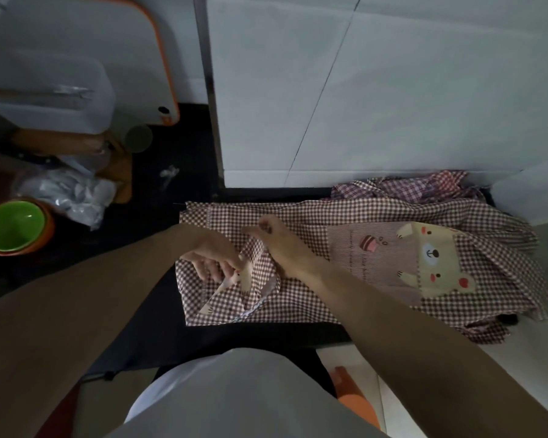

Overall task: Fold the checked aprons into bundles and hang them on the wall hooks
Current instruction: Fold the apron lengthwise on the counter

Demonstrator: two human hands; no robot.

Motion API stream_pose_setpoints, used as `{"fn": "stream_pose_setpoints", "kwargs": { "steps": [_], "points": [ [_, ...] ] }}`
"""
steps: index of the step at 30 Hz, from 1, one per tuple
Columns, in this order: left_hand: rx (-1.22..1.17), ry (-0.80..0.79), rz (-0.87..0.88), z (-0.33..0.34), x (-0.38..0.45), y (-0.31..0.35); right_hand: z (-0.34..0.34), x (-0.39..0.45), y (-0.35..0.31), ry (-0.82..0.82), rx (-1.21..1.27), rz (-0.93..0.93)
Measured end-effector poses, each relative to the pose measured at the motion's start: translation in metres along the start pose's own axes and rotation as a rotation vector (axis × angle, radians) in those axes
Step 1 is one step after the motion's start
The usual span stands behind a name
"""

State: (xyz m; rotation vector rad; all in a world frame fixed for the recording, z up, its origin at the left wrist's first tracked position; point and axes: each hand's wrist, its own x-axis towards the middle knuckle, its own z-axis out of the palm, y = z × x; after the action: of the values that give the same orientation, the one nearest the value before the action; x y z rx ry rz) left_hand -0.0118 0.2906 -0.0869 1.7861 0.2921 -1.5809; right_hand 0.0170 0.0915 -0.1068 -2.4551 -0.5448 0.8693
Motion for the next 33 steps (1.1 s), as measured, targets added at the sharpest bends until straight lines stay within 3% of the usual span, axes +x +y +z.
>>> {"fn": "stream_pose_setpoints", "kwargs": {
  "steps": [2, 4, 5, 7, 10, 13, 17, 21, 25, 29, 33],
  "points": [
    [-0.081, 0.098, 0.007, 0.000, 0.005, -0.010, 0.004, 0.002, -0.004, -0.111, -0.279, -0.157],
    [-0.172, 0.212, 0.016, 0.001, 0.007, -0.018, 0.004, 0.009, -0.004, -0.111, -0.343, -0.143],
    [-0.205, 0.261, 0.023, 0.002, 0.005, -0.021, 0.002, 0.009, -0.007, -0.103, -0.308, -0.107],
    [-0.335, 0.296, 0.064, 0.002, 0.000, -0.026, -0.004, 0.010, -0.015, -0.044, 0.005, 0.040],
    [-0.399, 0.269, 0.134, -0.001, -0.013, -0.029, -0.017, 0.015, -0.023, 0.073, 0.321, 0.275],
    [-0.213, 0.344, 0.214, 0.001, -0.023, -0.021, -0.025, 0.020, -0.032, 0.112, 0.314, 0.305],
    [0.037, 0.553, 0.212, 0.010, -0.013, -0.011, -0.035, 0.026, -0.055, 0.149, 0.297, 0.185],
    [0.030, 0.816, 0.350, 0.016, -0.001, 0.000, -0.049, 0.028, -0.068, 0.126, 0.367, 0.144],
    [-0.094, 1.009, 0.235, 0.011, -0.007, 0.009, -0.065, 0.027, -0.052, -0.007, 0.527, 0.219],
    [0.053, 0.960, 0.061, 0.005, -0.016, 0.000, -0.071, 0.022, -0.035, -0.088, 0.505, 0.230],
    [0.070, 1.012, -0.079, 0.004, -0.025, -0.011, -0.066, 0.020, -0.034, -0.048, 0.465, 0.199]
  ]
}}
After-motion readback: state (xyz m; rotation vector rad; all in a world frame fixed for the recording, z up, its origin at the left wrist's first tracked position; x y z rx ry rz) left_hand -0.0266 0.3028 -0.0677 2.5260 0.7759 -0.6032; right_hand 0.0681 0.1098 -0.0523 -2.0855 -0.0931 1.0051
